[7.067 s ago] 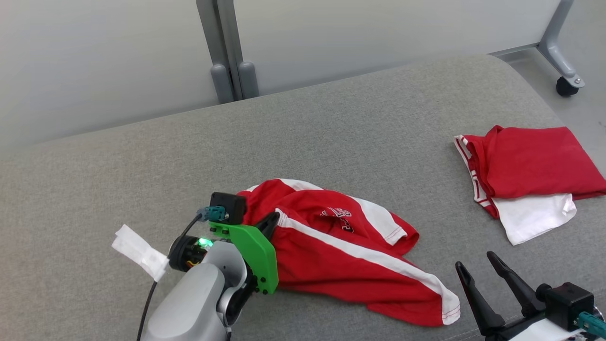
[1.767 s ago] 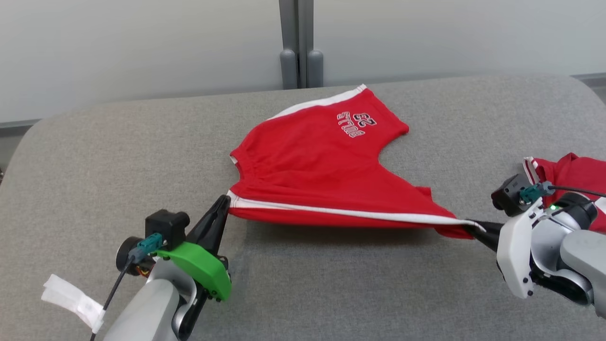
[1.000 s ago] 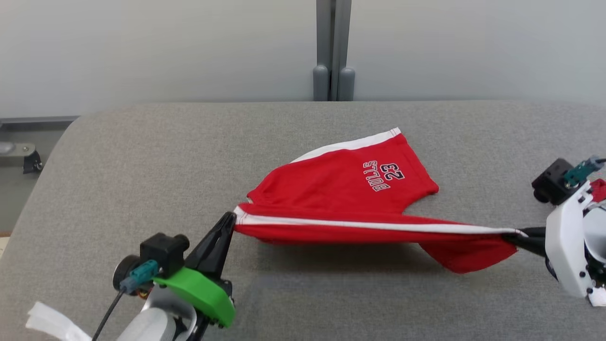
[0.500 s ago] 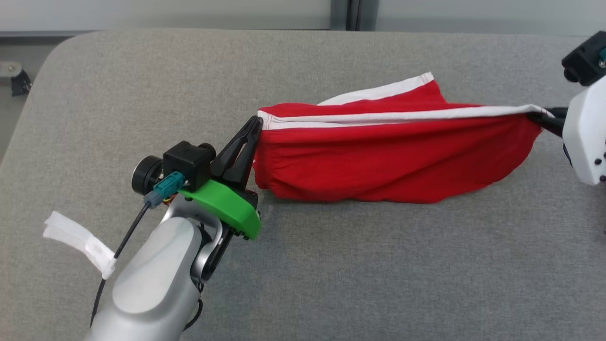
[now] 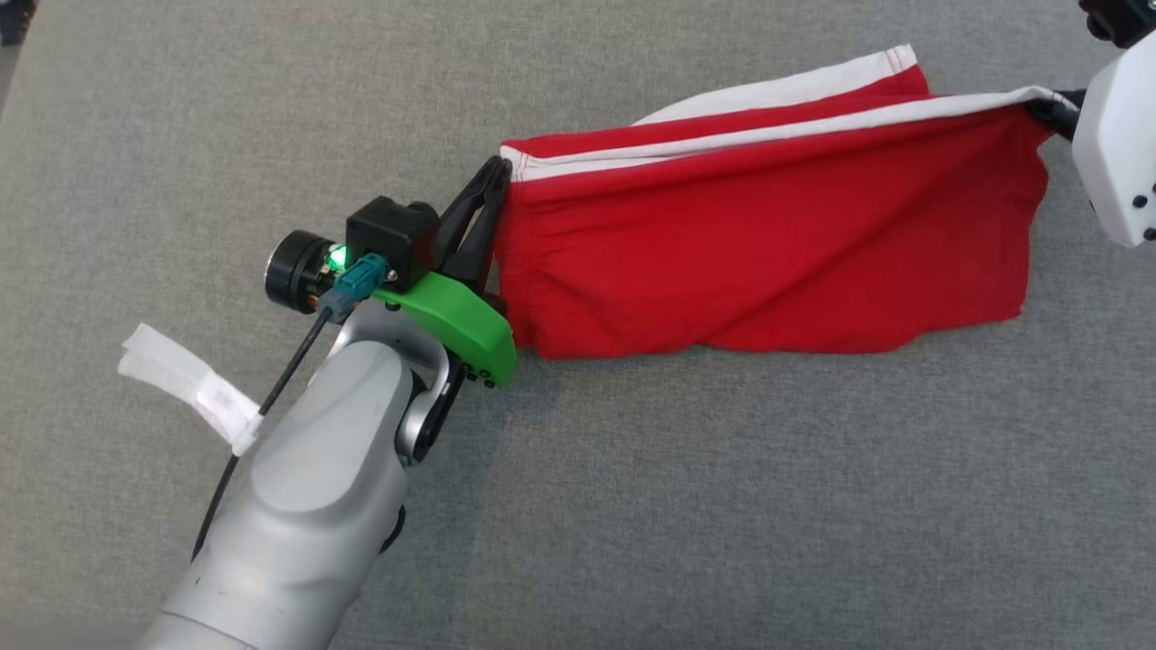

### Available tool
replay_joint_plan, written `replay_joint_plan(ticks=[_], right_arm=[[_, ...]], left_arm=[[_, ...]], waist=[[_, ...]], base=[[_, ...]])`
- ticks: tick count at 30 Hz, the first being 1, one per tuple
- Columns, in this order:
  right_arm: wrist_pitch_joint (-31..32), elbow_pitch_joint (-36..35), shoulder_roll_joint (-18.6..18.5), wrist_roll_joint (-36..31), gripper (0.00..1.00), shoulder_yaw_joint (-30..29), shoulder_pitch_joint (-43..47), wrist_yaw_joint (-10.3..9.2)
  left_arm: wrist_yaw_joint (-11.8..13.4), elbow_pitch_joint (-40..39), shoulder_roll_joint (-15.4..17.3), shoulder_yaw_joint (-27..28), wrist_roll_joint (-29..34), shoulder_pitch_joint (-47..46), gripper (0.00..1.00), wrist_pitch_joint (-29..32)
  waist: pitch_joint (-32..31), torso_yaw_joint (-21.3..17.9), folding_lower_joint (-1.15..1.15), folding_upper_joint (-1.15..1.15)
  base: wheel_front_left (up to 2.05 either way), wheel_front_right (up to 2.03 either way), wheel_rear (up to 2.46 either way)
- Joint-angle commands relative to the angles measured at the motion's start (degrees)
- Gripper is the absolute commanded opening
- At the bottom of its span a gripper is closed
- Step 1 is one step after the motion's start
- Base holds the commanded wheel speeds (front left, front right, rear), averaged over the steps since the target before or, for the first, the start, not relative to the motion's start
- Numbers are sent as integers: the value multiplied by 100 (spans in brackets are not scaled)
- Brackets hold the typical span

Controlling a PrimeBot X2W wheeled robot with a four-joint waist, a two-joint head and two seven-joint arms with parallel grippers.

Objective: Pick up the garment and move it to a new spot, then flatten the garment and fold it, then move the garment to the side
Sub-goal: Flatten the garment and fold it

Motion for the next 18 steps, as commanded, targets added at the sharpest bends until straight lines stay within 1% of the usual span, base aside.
replay_joint_plan(ticks=[1,6,11,16,18], right_arm=[[-84,90,6,-53,0,90,-171,-14],[-361,357,67,-124,0,478,-564,-14],[-712,583,135,-83,0,837,-875,-14],[-1061,779,178,-158,0,1046,-1087,-14],[-1221,918,214,-72,0,1084,-1121,-14]], left_arm=[[-17,67,-28,8,56,-148,0,-60],[-40,294,-144,-2,74,-350,0,-152],[6,434,-215,12,95,-489,0,-200],[-2,525,-268,37,108,-572,0,-233],[-5,563,-293,39,111,-581,0,-233]], waist=[[267,133,0,0],[407,194,0,0],[486,246,0,0],[530,283,0,0],[535,300,0,0]], base=[[0,0,0],[0,0,0],[0,0,0],[0,0,0],[0,0,0]])
